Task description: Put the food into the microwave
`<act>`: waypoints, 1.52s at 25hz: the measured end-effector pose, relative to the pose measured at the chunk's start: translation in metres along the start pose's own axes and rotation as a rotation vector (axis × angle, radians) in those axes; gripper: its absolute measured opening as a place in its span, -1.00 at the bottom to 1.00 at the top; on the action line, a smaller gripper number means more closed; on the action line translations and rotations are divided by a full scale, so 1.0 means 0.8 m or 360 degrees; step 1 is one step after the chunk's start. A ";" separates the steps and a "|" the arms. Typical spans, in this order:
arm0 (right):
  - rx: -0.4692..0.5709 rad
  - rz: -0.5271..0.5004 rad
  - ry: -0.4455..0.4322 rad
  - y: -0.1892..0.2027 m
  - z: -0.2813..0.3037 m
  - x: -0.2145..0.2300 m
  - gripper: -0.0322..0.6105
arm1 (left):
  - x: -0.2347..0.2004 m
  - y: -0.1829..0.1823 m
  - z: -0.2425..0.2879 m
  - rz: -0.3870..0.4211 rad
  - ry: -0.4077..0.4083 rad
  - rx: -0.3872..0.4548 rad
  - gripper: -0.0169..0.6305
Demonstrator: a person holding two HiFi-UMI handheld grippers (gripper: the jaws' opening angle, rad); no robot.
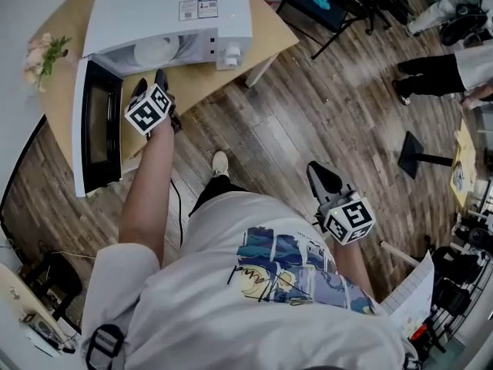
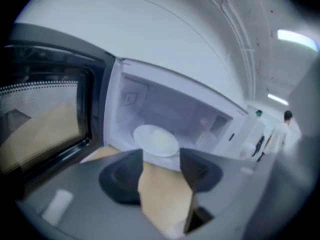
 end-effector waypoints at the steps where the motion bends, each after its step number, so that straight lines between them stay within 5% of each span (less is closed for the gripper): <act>1: 0.0009 -0.0008 -0.0013 0.002 -0.006 -0.002 -0.84 | 0.003 0.002 -0.017 0.0002 0.0035 0.0010 -0.27; 7: 0.0048 -0.0065 -0.0113 0.022 -0.036 -0.024 -0.88 | 0.021 0.024 -0.118 0.0070 0.0237 0.0065 -0.91; 11: 0.0075 -0.0091 -0.0167 0.045 -0.063 -0.045 -0.88 | 0.035 0.058 -0.190 0.0081 0.0430 0.0030 -0.92; 15: 0.0118 -0.0089 -0.0224 0.068 -0.091 -0.067 -0.88 | 0.058 0.097 -0.272 0.0044 0.0764 -0.0034 -0.92; 22: 0.0133 -0.0094 -0.0311 0.106 -0.119 -0.100 -0.88 | 0.087 0.158 -0.407 0.0298 0.1122 -0.0092 -0.92; 29: 0.0155 -0.0138 -0.0395 0.120 -0.129 -0.130 -0.88 | 0.094 0.203 -0.496 0.0485 0.1251 -0.0143 -0.92; 38: 0.0157 -0.0170 -0.0383 0.126 -0.142 -0.142 -0.88 | 0.105 0.222 -0.522 0.0562 0.1319 -0.0154 -0.92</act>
Point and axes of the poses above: the fingertips, and each gripper's own axes: z forward along the fingers, x to its right, y out of its underside, the point moved 4 cm from there along -z, backward along the fingers, and after that the axes turned 13 degrees about -y, right-handed, at the moved point
